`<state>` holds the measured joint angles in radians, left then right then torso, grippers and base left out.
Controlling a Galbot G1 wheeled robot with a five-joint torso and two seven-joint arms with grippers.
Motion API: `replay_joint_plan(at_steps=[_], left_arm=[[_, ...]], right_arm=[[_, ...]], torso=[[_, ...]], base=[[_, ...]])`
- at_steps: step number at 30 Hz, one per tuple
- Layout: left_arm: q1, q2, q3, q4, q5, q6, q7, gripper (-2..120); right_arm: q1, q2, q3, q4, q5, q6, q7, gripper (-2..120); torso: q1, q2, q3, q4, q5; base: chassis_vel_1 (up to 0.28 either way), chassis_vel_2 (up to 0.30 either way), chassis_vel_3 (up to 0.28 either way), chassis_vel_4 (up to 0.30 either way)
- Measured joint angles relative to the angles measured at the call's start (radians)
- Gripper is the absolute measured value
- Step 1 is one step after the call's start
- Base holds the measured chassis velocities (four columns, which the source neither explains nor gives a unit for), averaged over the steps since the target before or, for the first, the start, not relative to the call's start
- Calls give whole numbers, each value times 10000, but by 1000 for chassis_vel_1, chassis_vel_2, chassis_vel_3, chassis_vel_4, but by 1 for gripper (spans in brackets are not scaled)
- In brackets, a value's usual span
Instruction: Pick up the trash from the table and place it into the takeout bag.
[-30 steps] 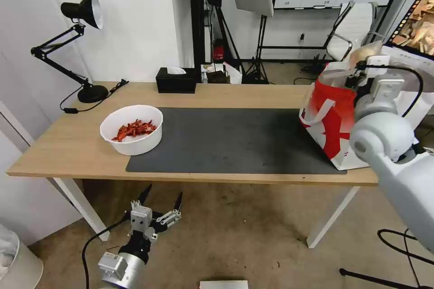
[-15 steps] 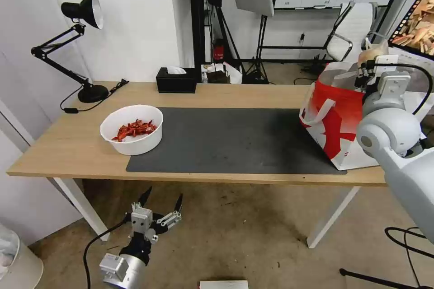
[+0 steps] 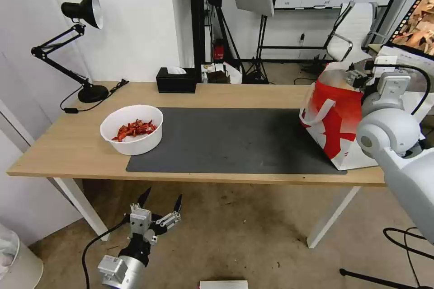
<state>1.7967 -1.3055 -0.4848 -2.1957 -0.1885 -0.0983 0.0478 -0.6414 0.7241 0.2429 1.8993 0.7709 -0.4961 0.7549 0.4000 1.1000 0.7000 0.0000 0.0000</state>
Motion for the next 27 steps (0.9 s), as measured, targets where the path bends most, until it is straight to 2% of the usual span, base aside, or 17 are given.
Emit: replay_joint_plan(at_steps=[6, 14, 16, 17, 20, 21, 24, 25, 27], left_arm=[[10, 32, -26, -71, 0, 8, -6, 100], [-23, 69, -98, -117, -49, 11, -20, 100], [-58, 24, -122, -117, -66, 11, -28, 100], [-58, 24, -122, -117, -66, 11, -28, 100], [35, -238, -237, -138, -41, -112, -27, 100], [35, -238, -237, -138, -41, -112, -27, 100], [151, -446, -399, -238, -4, -195, -29, 100], [151, -446, -399, -238, -4, -195, -29, 100], [164, -477, -438, -260, 8, -206, -26, 100]], right_arm=[[-130, 7, 57, 116, 78, 56, -18, 100], [-318, -75, 151, 441, 264, 724, -297, 100], [-842, -135, 318, 902, 380, 1406, -833, 100], [-842, -135, 318, 902, 380, 1406, -833, 100], [-2184, 38, 384, 2168, 545, 2236, -2037, 100], [-2184, 38, 384, 2168, 545, 2236, -2037, 100], [-3549, 326, 458, 3032, 177, 2679, -3011, 100], [-3549, 326, 458, 3032, 177, 2679, -3011, 100], [-4799, 540, 731, 3443, -409, 3041, -3587, 100]], torso=[[0, 0, 0, 0, 0], [0, 0, 0, 1, -1], [0, 0, 0, 0, -2], [0, 0, 0, 0, -2], [0, 0, 0, -2, -1], [0, 0, 0, -2, -1], [0, 0, 0, 4, 0], [0, 0, 0, 4, 0], [-1, 1, -1, 1, -2]], base=[[0, 0, 0, 0], [0, 0, 0, 0], [0, 0, 0, 0], [0, 0, 0, 0], [0, 0, 0, 0], [0, 0, 0, 0], [0, 0, 0, 0], [0, 0, 0, 0], [0, 0, 0, 0]])
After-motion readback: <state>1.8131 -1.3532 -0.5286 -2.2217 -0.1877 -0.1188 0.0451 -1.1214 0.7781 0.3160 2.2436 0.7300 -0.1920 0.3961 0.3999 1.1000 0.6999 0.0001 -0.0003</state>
